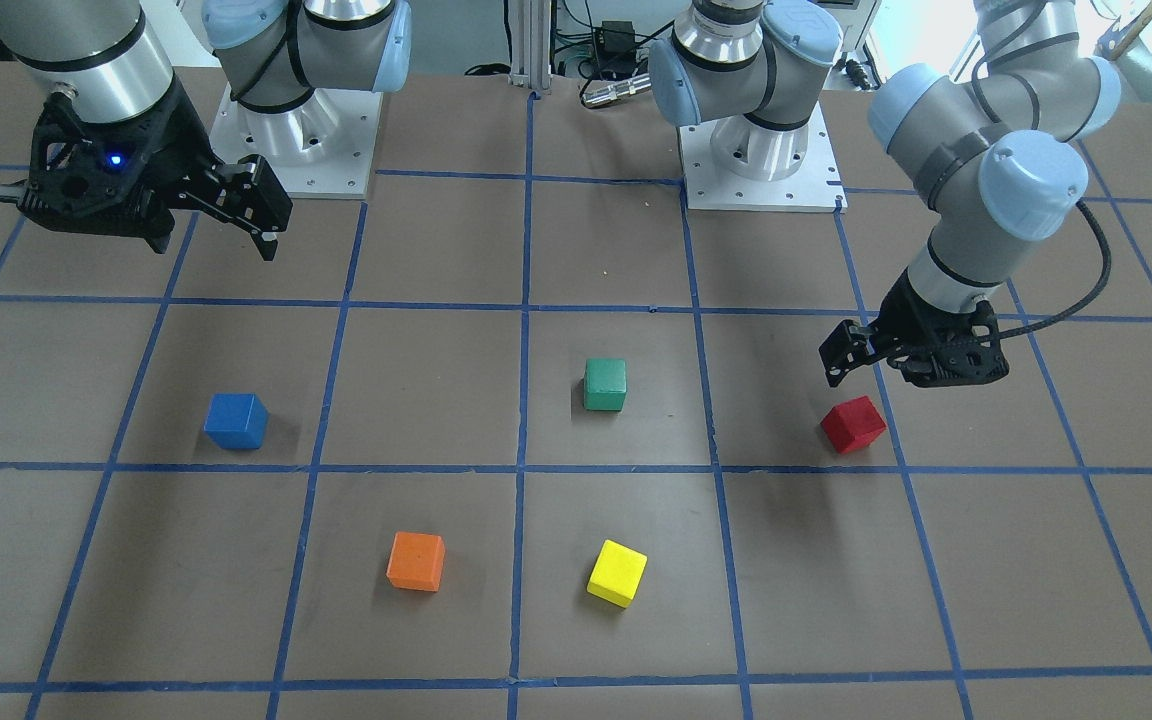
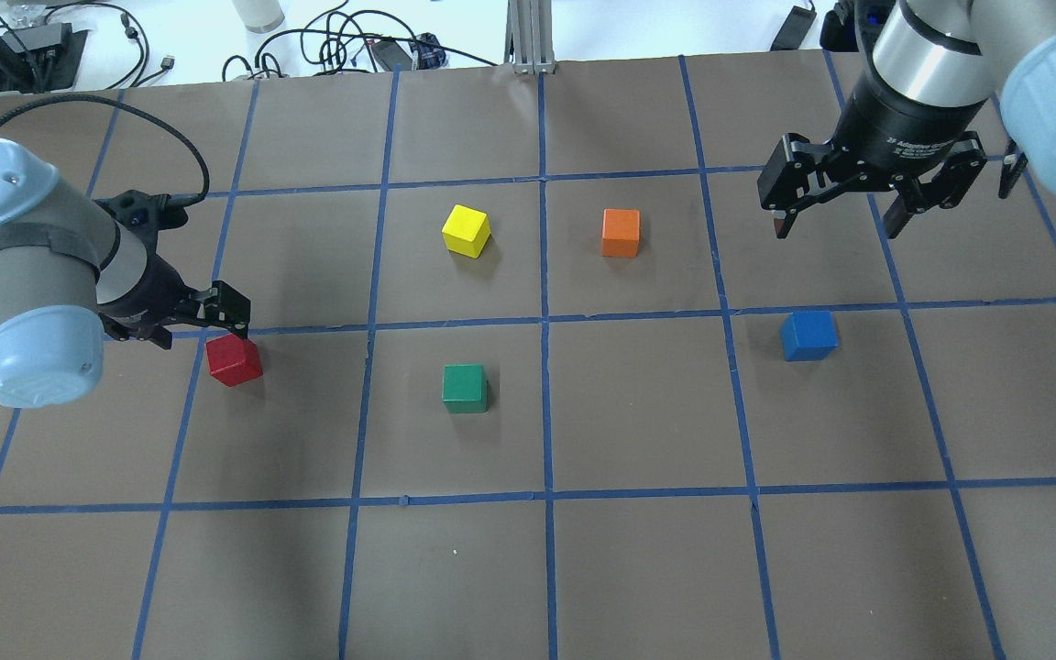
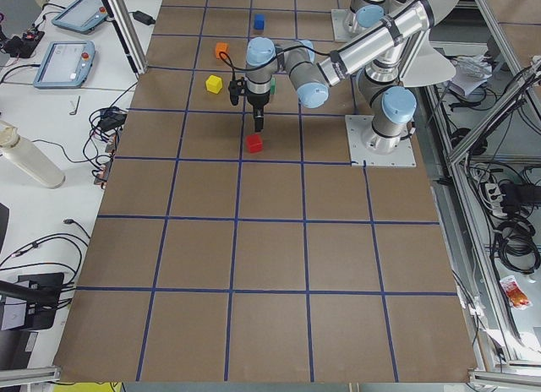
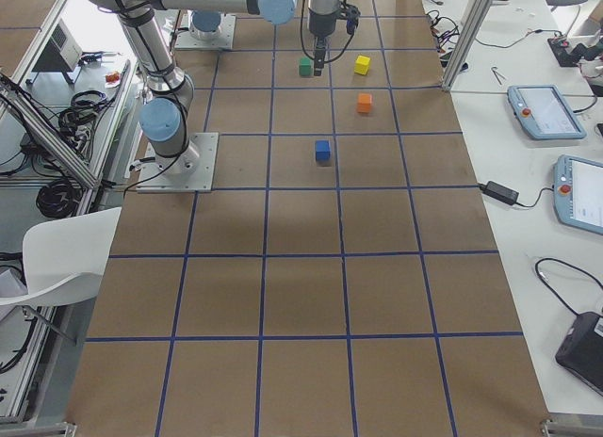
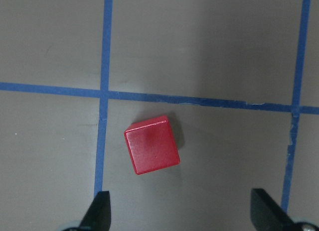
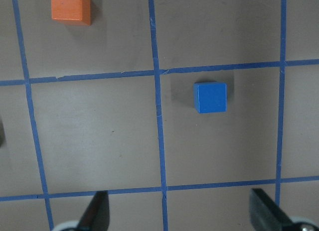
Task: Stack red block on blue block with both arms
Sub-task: 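Lower the left gripper onto the red cube and close on it, then carry the red cube with the left gripper toward the table centre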
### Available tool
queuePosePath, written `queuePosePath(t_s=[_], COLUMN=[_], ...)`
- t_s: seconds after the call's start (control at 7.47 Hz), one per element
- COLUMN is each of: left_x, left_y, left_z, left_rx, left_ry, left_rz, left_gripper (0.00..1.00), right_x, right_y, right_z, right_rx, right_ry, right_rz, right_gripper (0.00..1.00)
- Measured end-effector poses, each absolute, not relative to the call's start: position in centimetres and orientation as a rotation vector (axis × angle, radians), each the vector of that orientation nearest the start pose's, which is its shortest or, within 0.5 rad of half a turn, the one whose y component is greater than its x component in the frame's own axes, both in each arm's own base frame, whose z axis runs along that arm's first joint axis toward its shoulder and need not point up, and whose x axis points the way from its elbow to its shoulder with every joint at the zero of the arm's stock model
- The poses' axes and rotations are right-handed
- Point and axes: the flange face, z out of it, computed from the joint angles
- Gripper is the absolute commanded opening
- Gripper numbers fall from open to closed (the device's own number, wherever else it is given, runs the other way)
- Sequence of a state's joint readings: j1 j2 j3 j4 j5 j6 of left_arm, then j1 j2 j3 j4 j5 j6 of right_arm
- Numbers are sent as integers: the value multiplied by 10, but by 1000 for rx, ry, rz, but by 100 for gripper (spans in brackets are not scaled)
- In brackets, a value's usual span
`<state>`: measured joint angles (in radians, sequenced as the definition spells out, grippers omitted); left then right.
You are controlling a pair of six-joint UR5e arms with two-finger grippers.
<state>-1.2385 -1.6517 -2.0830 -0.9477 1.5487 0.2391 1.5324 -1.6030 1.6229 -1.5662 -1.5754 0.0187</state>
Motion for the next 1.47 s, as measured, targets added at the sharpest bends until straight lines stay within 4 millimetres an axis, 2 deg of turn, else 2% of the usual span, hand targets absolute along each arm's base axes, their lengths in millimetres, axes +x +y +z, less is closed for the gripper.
queuePosePath(t_s=[0.54, 0.67, 0.94, 1.07, 1.21, 1.34, 1.47], left_x=[31, 34, 39, 41, 40, 39, 33], left_y=[-491, -493, -495, -497, -500, -509, -526], left_z=[224, 213, 196, 193, 195, 207, 227], left_rx=[-164, -164, -172, -172, -169, -159, -132], left_ry=[3146, 3135, 3096, 3088, 3084, 3080, 3083], left_rz=[8, 34, 80, 79, 61, 19, -21], left_gripper=[100, 88, 29, 6, 1, 0, 0], right_x=[114, 114, 114, 114, 114, 114, 114], right_y=[-481, -481, -481, -481, -481, -481, -481], right_z=[477, 477, 478, 478, 478, 478, 478], right_rx=[91, 91, 90, 89, 89, 89, 89], right_ry=[3145, 3145, 3146, 3146, 3146, 3146, 3146], right_rz=[34, 34, 33, 32, 33, 32, 32], right_gripper=[100, 100, 100, 100, 100, 100, 100])
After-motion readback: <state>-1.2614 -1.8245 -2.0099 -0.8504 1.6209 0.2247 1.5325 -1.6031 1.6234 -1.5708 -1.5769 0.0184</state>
